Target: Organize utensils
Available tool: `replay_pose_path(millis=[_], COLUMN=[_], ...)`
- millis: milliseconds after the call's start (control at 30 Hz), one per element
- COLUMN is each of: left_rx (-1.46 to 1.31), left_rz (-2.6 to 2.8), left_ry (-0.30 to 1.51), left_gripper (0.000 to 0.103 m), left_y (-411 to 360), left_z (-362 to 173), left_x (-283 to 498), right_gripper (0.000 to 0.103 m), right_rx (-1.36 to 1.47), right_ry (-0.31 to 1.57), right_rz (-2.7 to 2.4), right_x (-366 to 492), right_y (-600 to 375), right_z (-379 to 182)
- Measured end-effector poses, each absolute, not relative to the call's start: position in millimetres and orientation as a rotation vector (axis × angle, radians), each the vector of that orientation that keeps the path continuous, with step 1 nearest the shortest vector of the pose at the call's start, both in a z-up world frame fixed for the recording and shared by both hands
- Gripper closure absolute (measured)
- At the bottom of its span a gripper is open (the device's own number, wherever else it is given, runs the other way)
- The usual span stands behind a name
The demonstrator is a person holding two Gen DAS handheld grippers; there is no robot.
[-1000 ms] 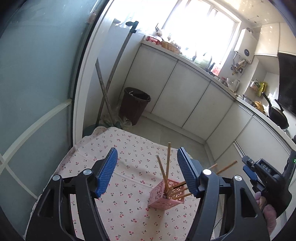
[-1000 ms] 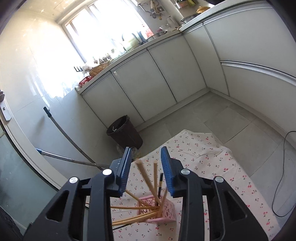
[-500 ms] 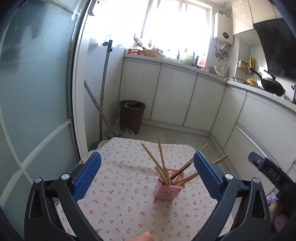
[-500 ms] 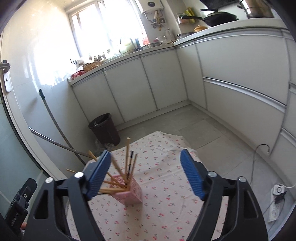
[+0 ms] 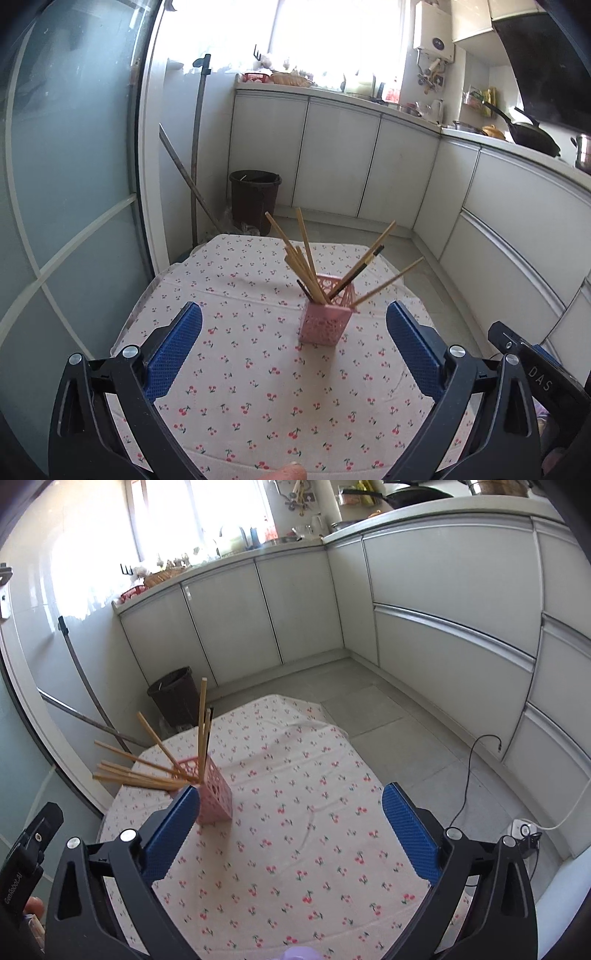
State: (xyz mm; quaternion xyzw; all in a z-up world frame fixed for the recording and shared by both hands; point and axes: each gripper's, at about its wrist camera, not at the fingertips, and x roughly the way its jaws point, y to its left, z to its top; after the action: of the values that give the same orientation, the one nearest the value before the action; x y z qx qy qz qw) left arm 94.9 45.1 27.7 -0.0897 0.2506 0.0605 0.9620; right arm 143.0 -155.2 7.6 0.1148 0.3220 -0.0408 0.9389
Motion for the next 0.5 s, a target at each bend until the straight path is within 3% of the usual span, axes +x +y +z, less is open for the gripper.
replay_pose_path(millis=[500], left_rx=[-0.027], left_rz=[0.151], left_ry=[0.492], left_gripper=[0.007], left_y=[13], left_z=[6], left_x=[74], right_gripper=[0.007], right_rx=[0.112], right_ry=[0.593], right_rz=[-0.135], right_x=[103], right_y=[-157], right_z=[-1])
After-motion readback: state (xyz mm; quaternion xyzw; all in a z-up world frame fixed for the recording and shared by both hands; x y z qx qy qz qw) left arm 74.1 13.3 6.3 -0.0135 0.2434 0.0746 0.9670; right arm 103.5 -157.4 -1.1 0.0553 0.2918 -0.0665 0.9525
